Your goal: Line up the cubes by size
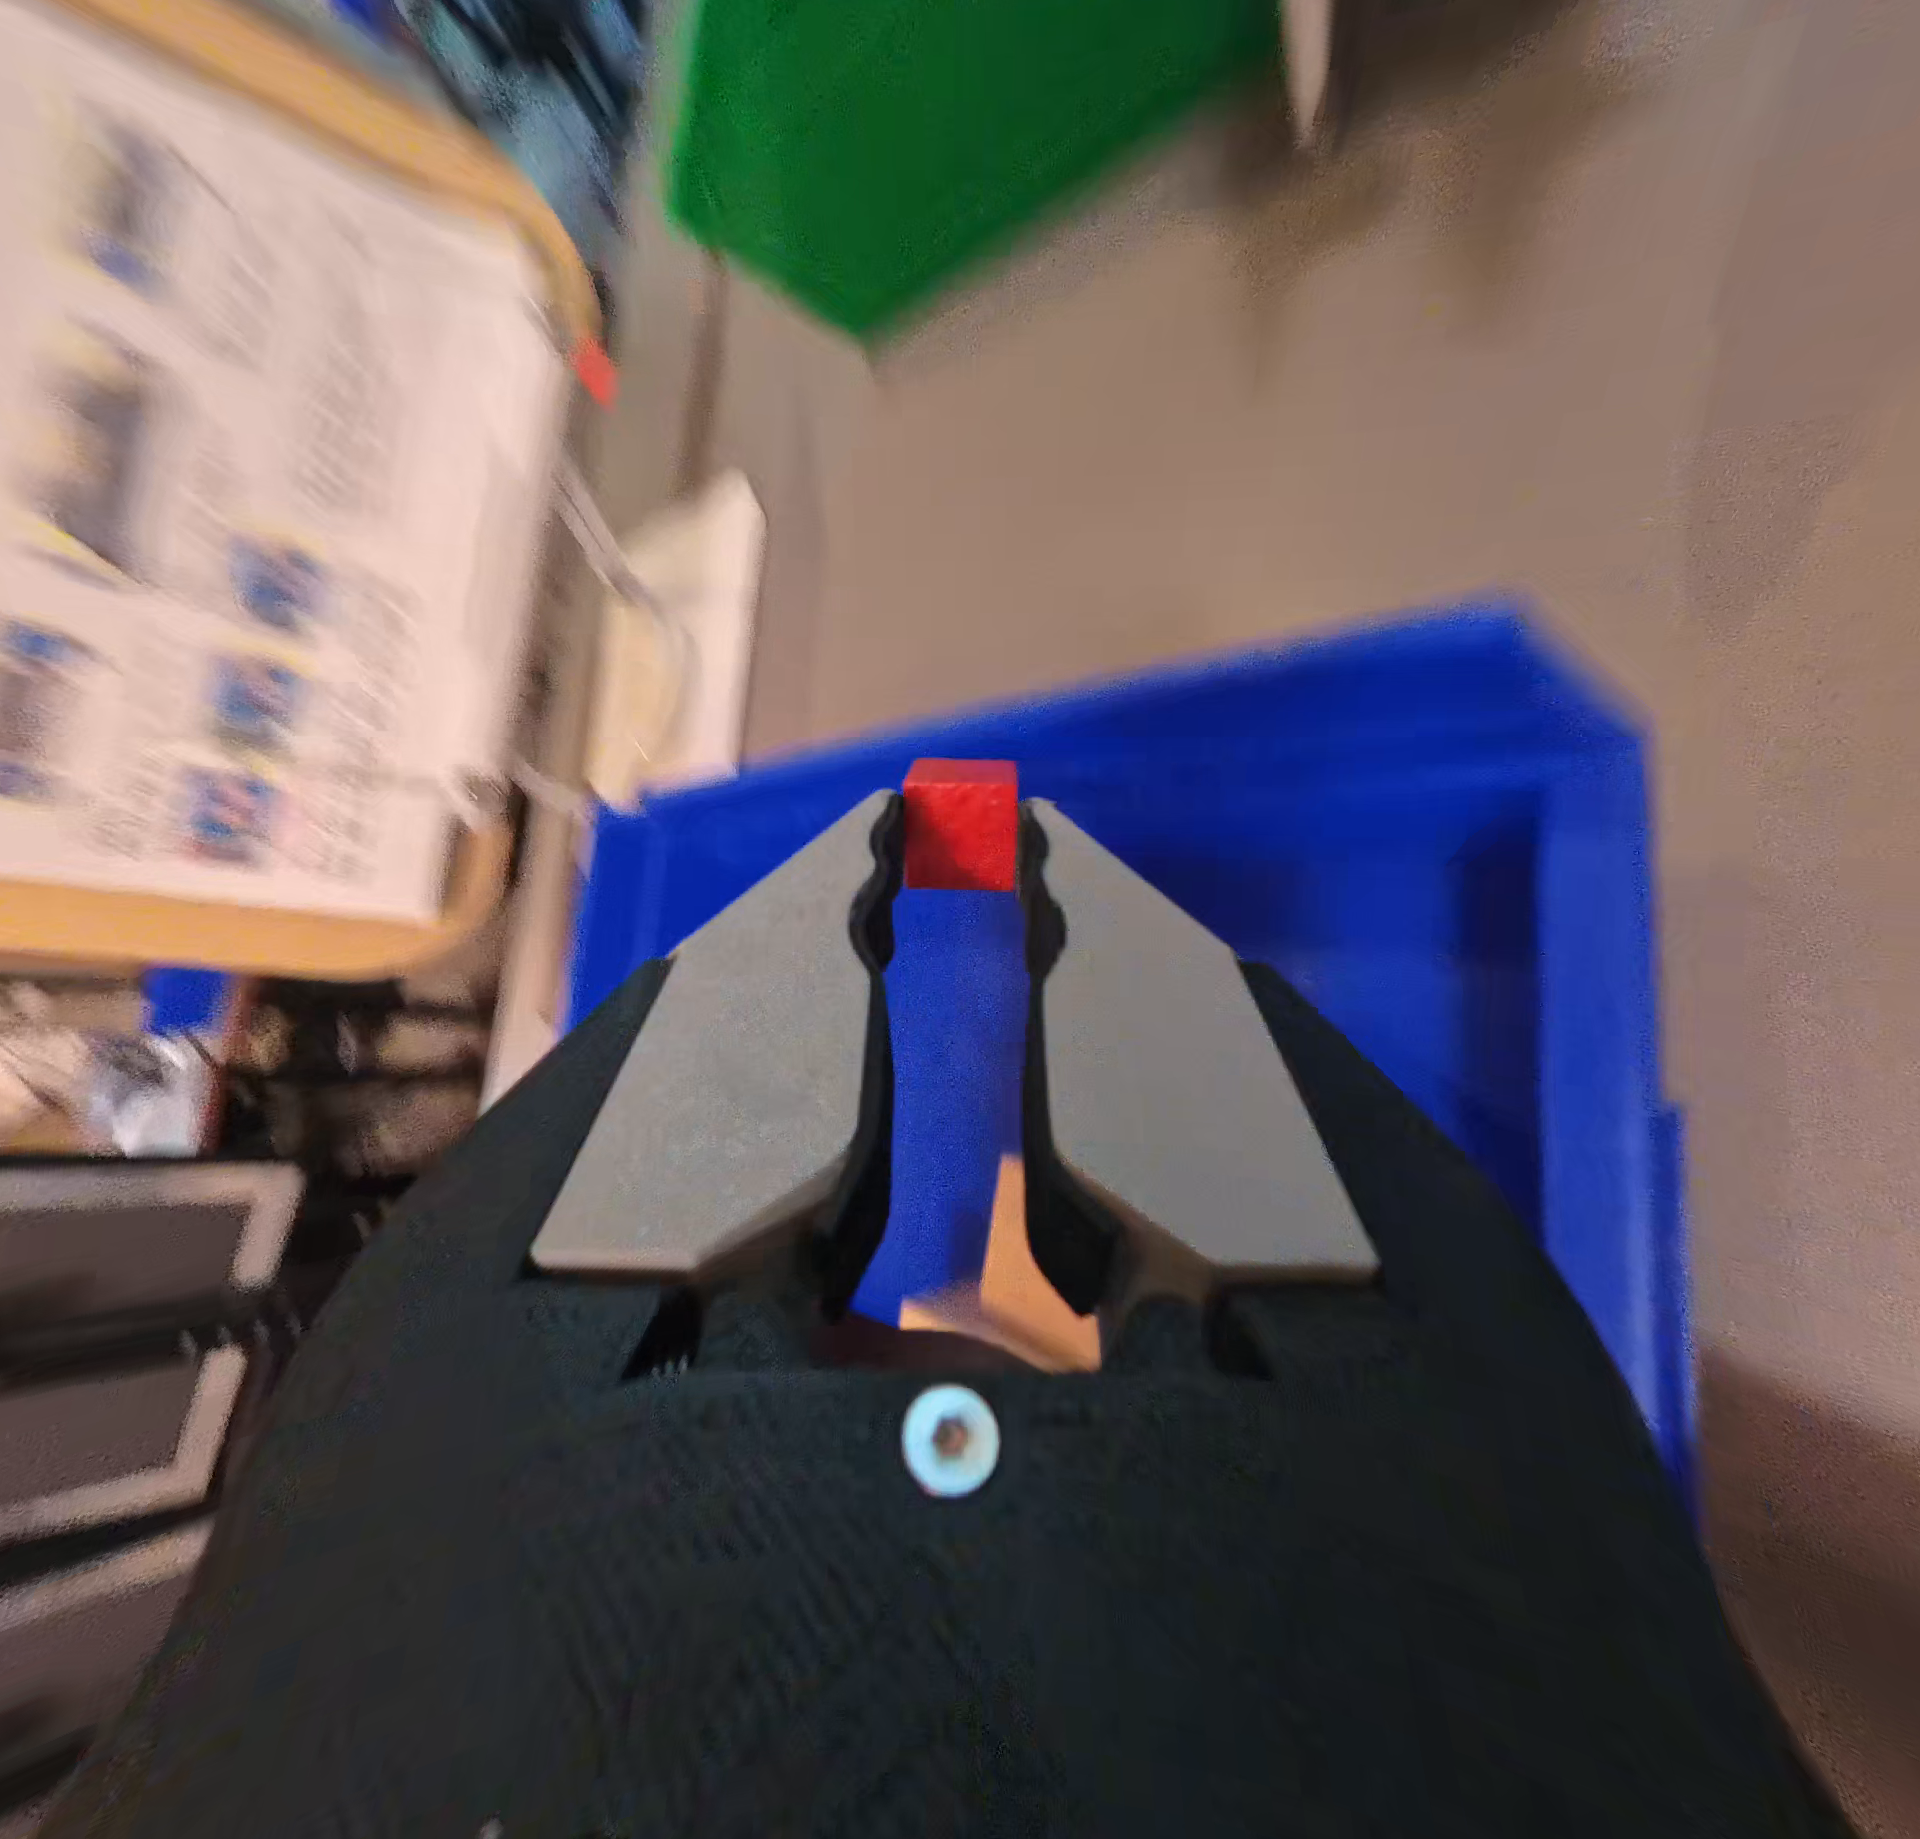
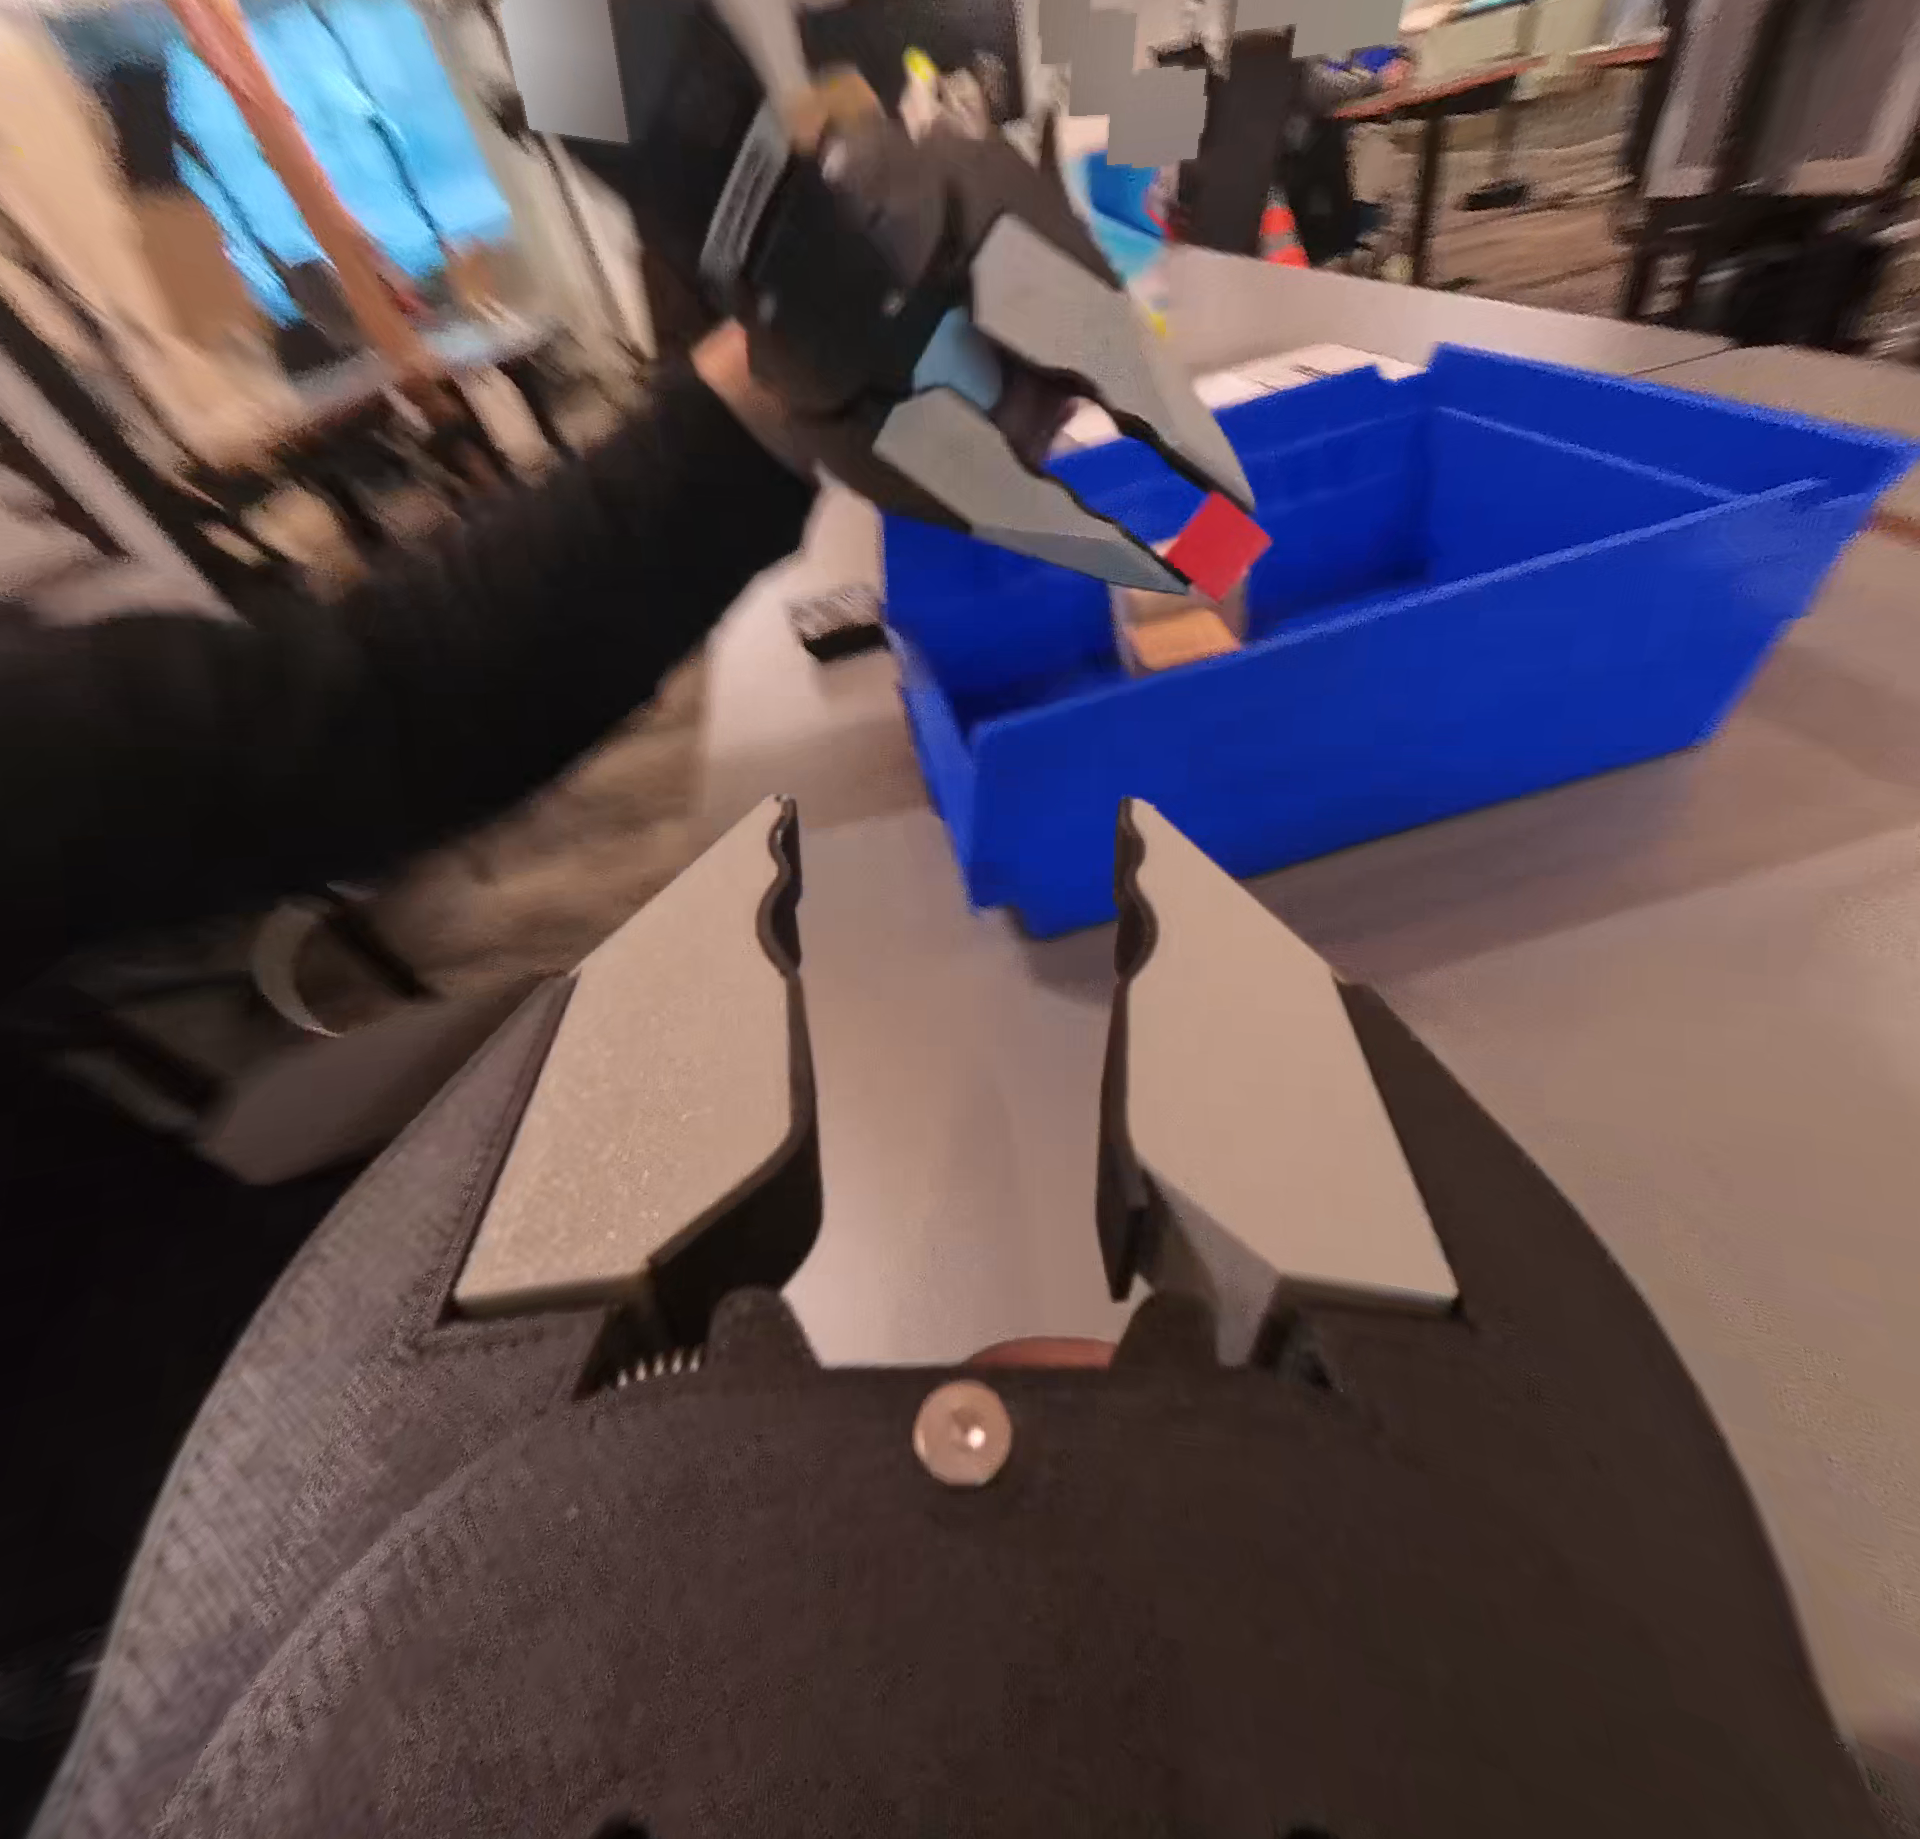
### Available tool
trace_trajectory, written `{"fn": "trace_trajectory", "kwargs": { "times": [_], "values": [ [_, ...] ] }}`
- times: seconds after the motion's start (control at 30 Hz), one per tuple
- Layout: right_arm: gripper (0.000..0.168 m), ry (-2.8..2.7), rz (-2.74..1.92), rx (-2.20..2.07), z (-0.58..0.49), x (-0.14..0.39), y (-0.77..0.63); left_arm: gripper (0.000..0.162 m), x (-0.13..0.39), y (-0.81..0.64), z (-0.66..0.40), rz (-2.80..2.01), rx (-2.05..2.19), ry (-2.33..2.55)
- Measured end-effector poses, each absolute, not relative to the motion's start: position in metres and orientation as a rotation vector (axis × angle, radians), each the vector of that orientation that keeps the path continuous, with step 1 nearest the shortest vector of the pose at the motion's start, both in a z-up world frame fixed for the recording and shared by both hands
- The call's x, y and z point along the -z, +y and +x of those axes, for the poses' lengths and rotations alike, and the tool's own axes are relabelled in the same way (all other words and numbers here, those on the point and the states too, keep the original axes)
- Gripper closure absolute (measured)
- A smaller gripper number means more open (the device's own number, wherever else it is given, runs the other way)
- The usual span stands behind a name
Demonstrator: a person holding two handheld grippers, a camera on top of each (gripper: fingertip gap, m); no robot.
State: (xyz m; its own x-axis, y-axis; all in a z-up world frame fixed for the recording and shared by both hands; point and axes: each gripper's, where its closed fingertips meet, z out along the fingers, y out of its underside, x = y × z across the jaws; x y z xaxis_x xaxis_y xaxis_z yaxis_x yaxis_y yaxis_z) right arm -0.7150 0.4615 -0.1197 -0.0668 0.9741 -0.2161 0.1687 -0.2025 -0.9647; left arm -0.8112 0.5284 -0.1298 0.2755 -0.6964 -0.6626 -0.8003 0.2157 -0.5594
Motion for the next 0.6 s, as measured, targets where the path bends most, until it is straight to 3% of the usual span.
{"fn": "trace_trajectory", "kwargs": {
  "times": [0.13,0.37,0.4,0.47,0.6],
  "values": [
    [0.109,-1.197,-1.396,-1.747,-0.707,0.086,0.448,0.144,0.076,0.464,-0.751,-1.144,0.034,1.371],
    [0.111,-1.141,-1.312,-2.014,-0.699,0.066,0.432,0.143,0.062,0.427,-0.689,-0.925,0.109,1.402],
    [0.117,-1.140,-1.300,-2.038,-0.698,0.065,0.431,0.143,0.064,0.427,-0.684,-0.922,0.109,1.412],
    [0.148,-1.143,-1.268,-2.097,-0.694,0.063,0.428,0.143,0.064,0.430,-0.678,-0.916,0.112,1.402],
    [0.150,-1.087,-1.315,-2.050,-0.691,0.060,0.440,0.143,0.066,0.443,-0.680,-0.982,0.105,1.365]
  ]
}}
